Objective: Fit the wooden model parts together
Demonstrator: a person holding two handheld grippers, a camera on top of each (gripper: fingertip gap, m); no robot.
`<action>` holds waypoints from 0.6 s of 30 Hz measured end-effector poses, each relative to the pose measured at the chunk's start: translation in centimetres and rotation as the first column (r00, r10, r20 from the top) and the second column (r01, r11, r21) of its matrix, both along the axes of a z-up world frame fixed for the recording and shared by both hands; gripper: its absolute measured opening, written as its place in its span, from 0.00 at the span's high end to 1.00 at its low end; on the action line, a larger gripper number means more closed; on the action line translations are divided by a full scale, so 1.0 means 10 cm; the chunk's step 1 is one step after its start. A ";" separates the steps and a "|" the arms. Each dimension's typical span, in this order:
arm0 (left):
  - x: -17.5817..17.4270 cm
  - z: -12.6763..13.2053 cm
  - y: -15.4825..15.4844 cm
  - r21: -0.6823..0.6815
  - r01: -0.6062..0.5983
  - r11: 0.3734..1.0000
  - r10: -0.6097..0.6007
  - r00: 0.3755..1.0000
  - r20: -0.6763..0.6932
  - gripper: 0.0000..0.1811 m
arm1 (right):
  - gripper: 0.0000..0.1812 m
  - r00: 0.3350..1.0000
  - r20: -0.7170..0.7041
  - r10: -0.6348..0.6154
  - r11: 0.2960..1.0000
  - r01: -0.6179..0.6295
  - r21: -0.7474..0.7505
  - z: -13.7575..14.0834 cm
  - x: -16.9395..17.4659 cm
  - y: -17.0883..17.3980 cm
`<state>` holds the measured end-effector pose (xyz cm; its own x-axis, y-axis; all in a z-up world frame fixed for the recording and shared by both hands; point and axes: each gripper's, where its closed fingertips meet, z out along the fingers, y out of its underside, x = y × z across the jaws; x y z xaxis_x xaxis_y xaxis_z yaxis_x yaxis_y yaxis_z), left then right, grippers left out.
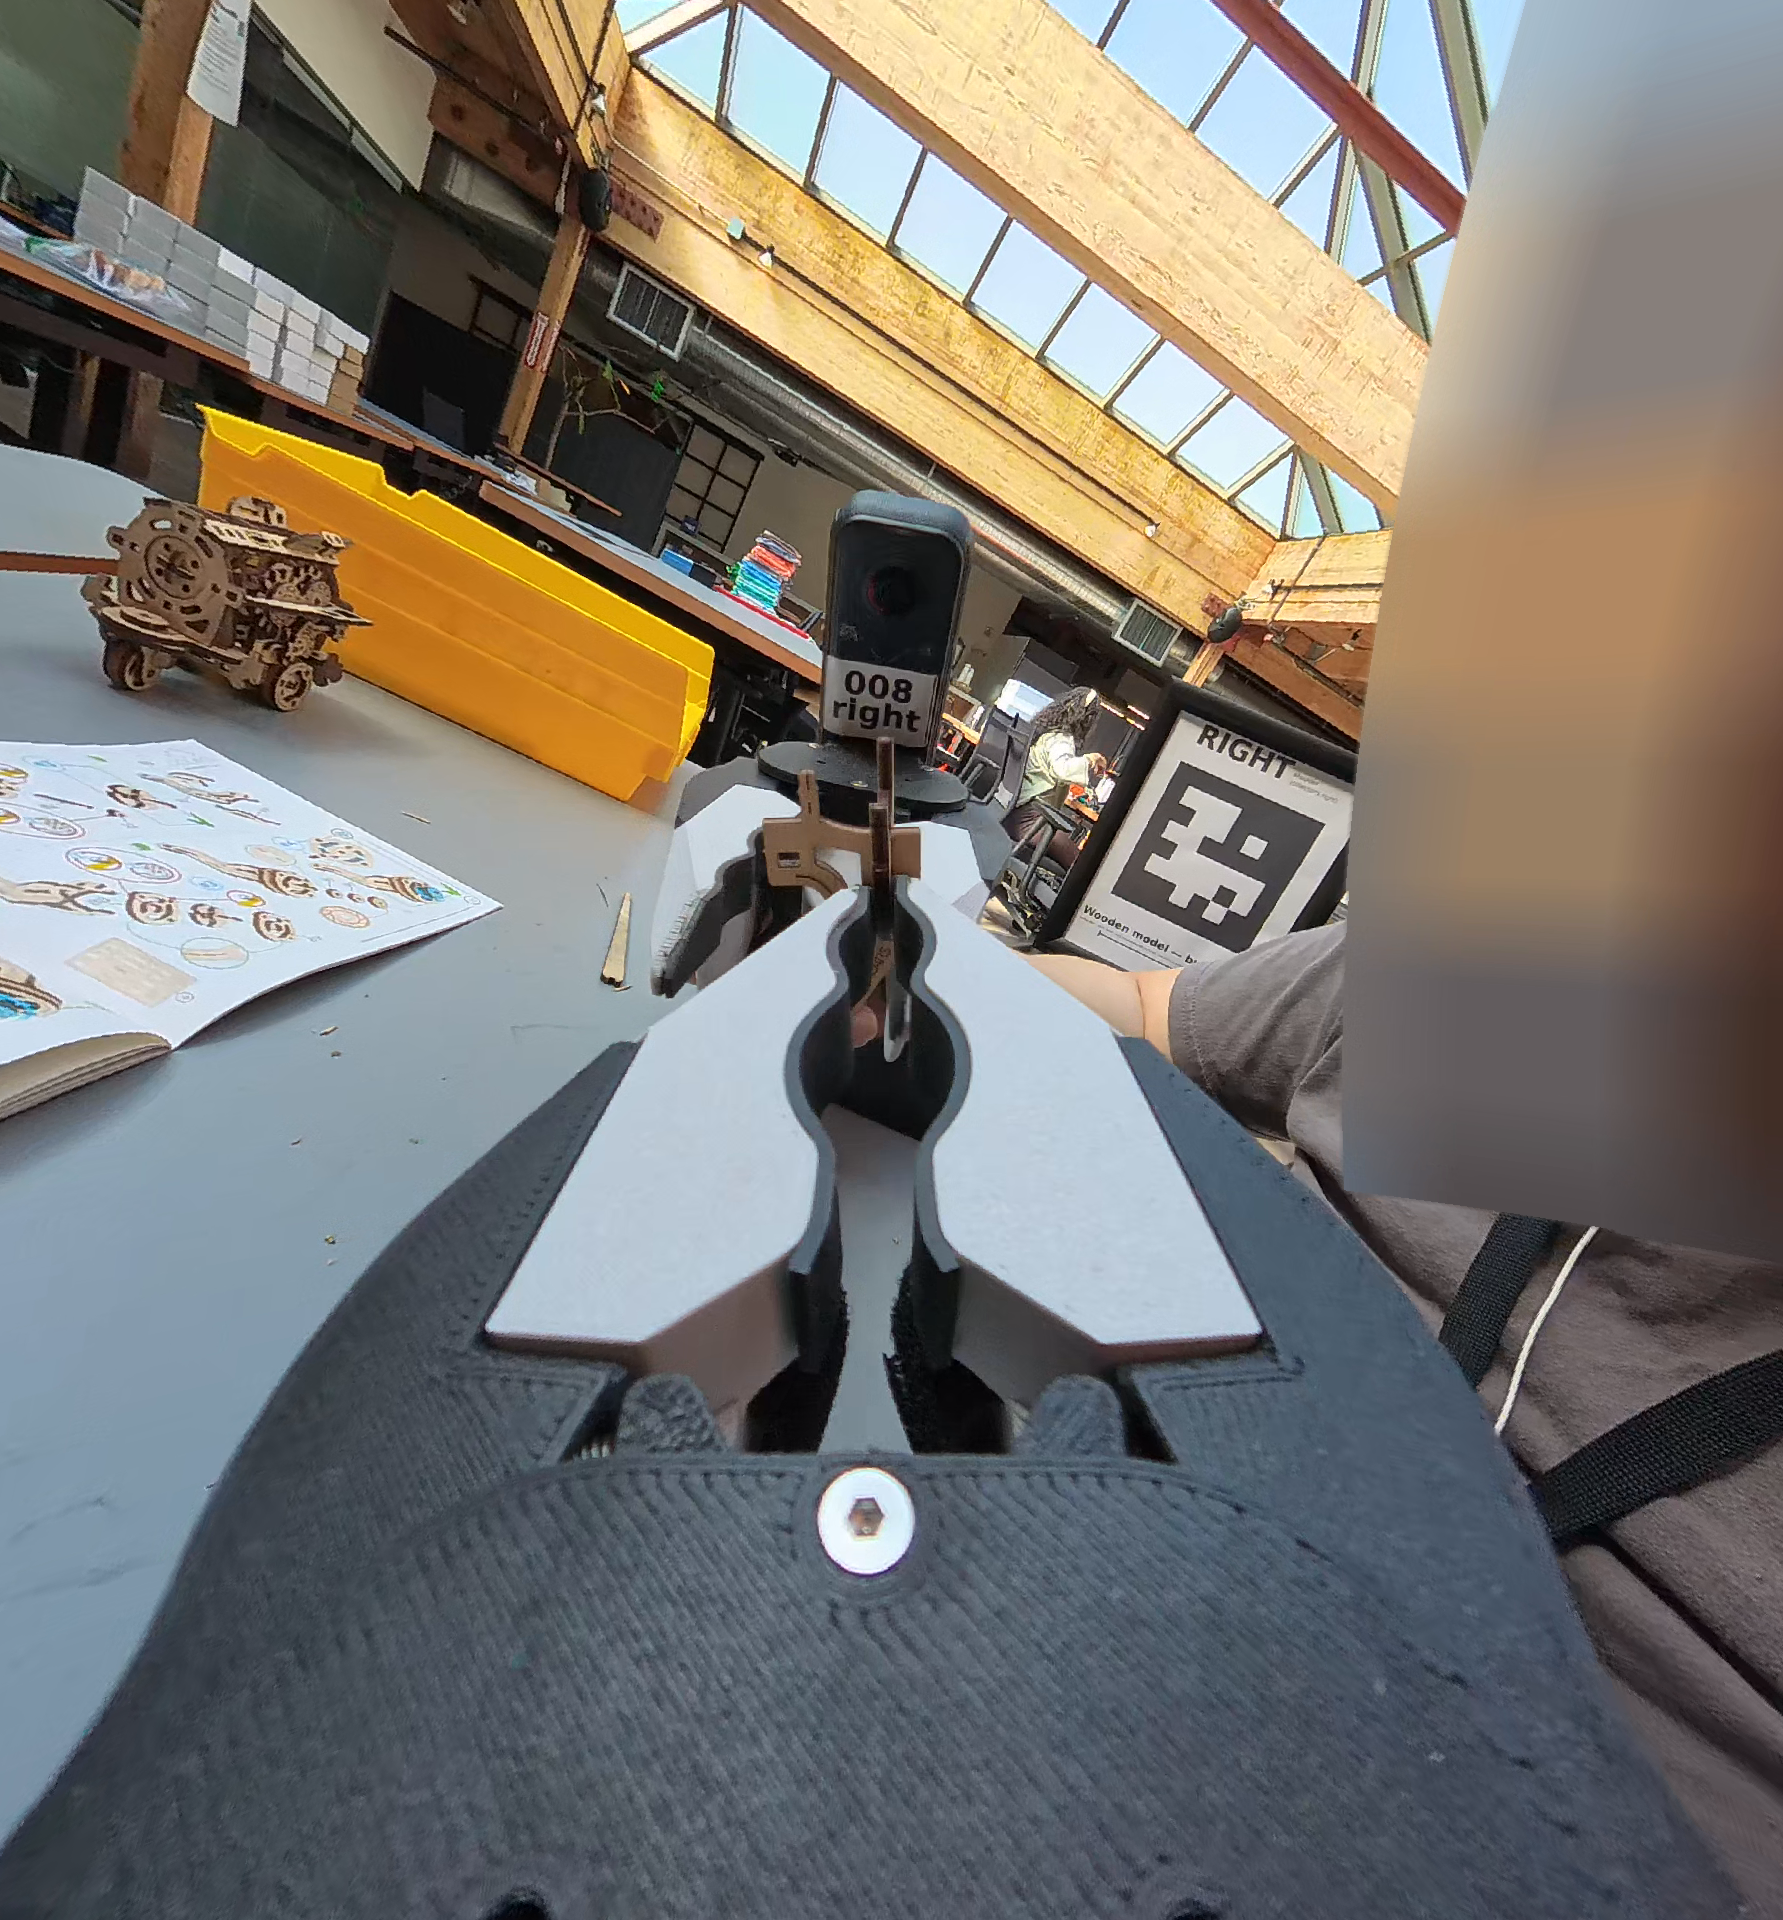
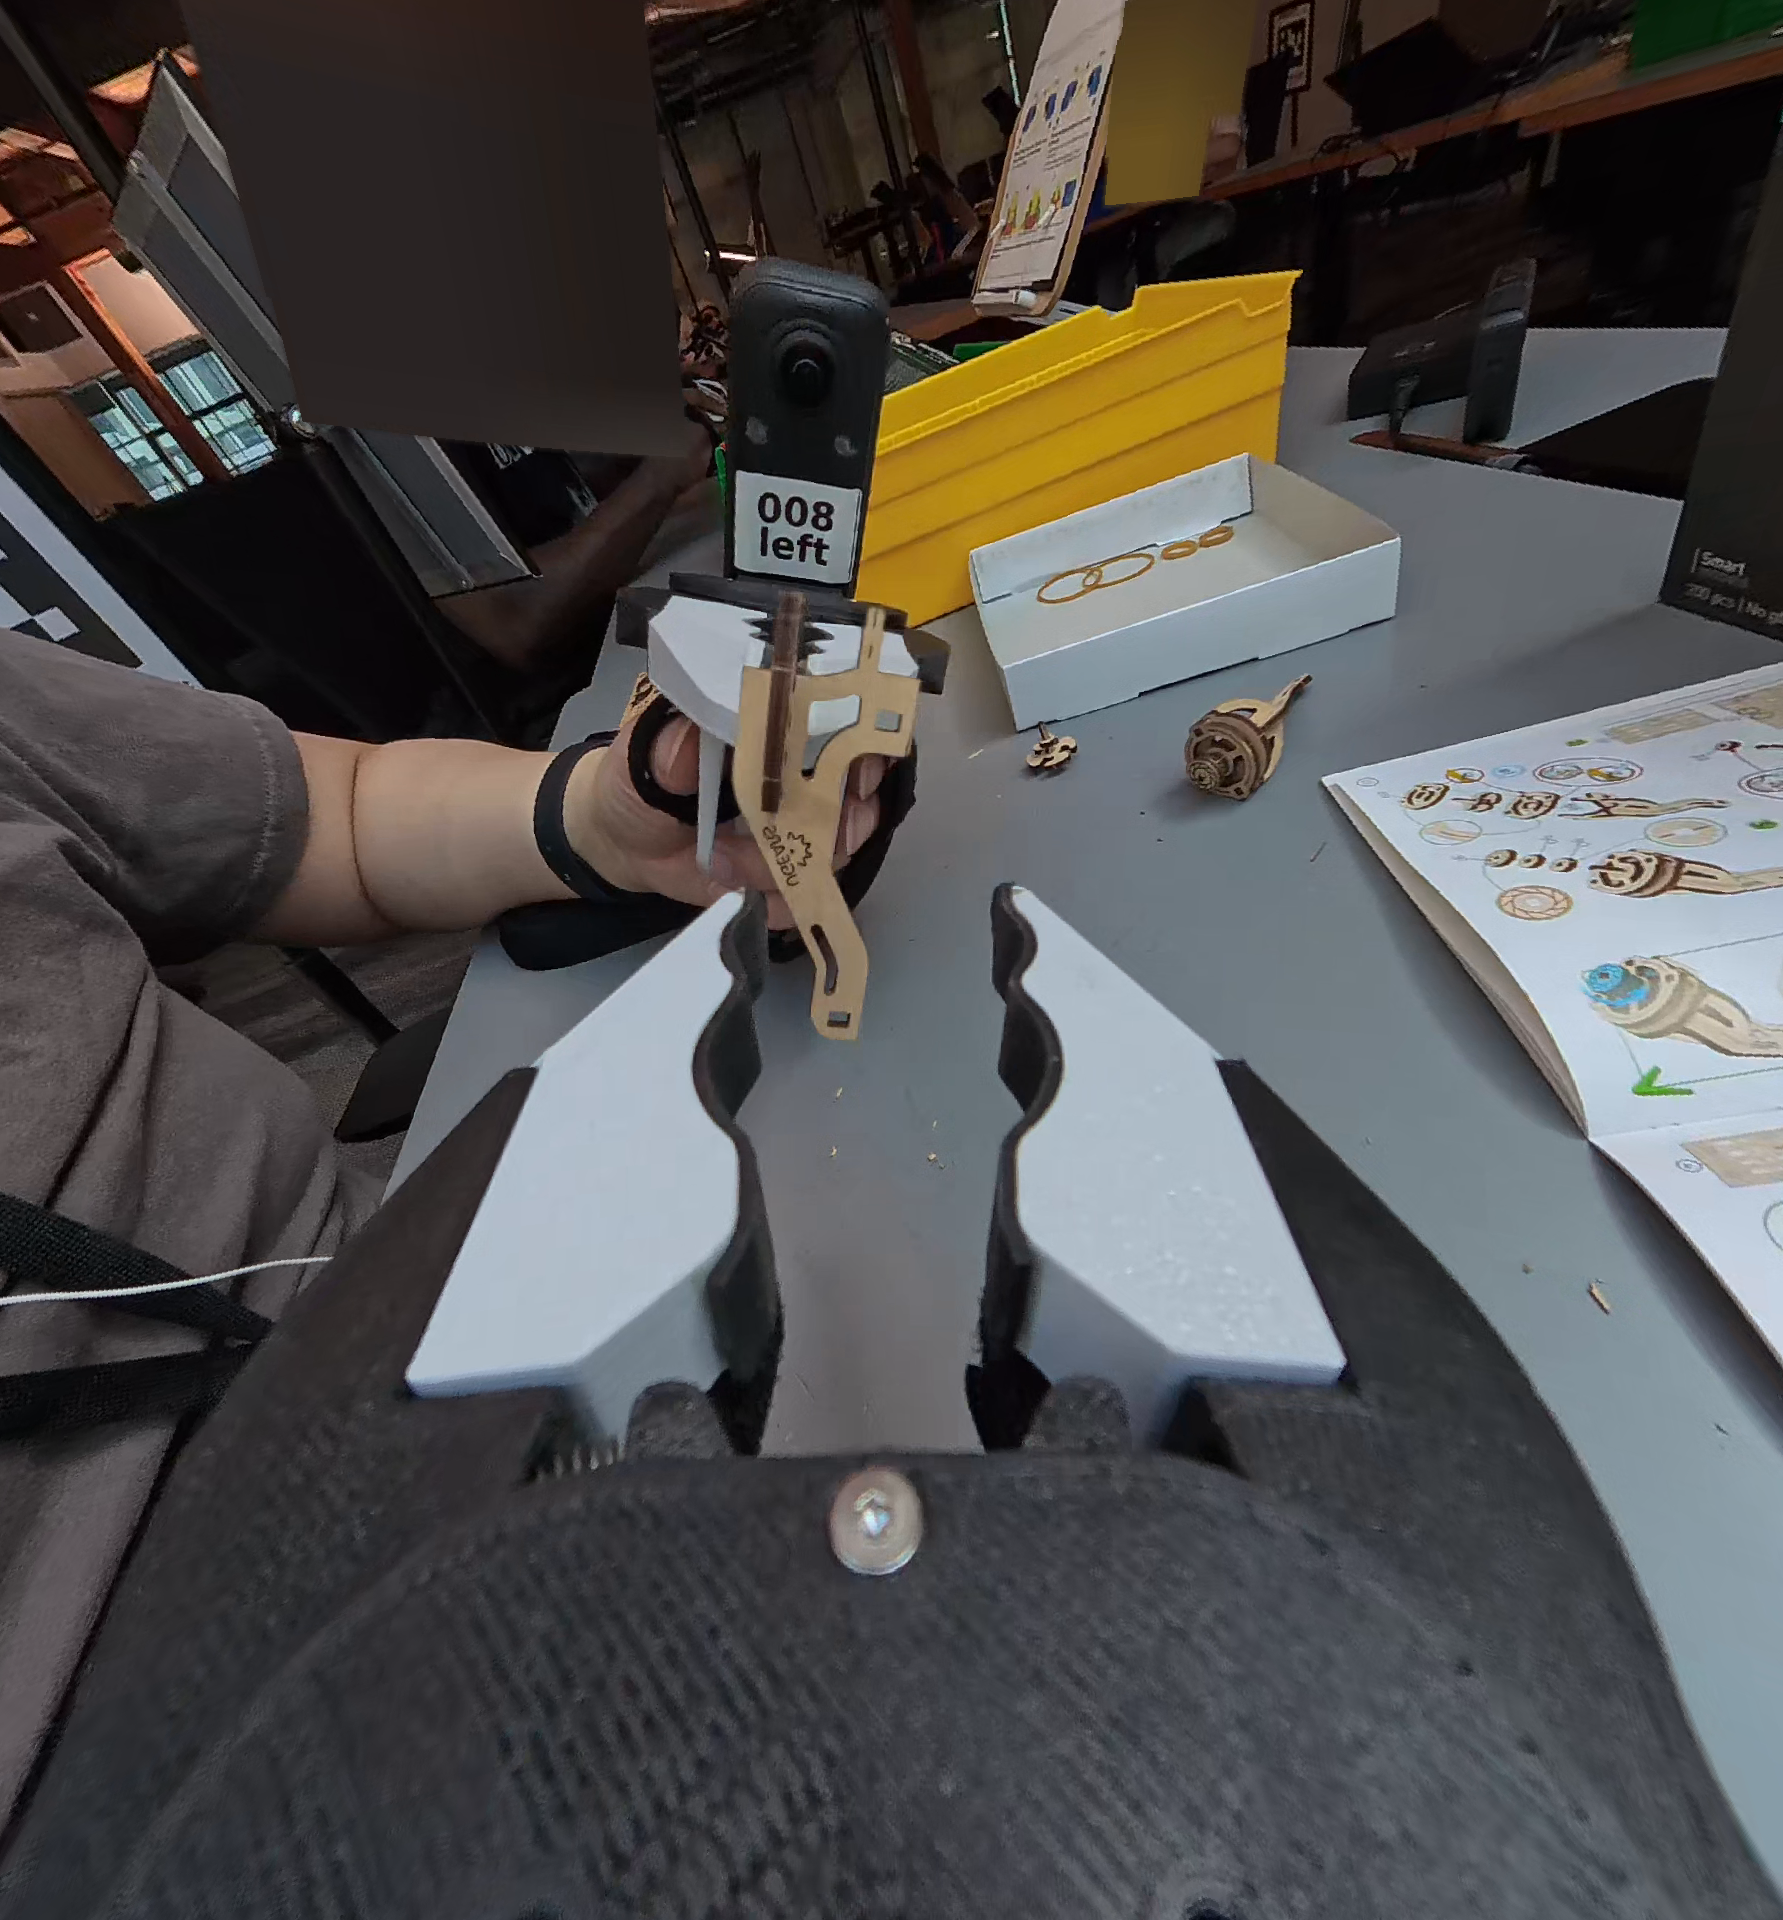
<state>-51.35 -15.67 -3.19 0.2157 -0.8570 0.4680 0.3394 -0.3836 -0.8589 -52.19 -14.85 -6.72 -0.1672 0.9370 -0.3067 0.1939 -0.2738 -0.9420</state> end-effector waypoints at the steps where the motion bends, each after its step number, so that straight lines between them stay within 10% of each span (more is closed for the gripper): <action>1: 0.00 0.00 0.00 -0.003 0.002 1.000 -0.002 1.000 0.002 1.00 | 0.81 1.000 0.004 0.009 1.000 -0.009 -0.003 -0.01 0.01 0.00; 18: 0.01 -0.01 -0.01 -0.003 -0.007 1.000 0.007 1.000 -0.019 0.92 | 0.95 0.993 -0.068 0.100 0.992 -0.105 -0.076 0.12 0.07 -0.10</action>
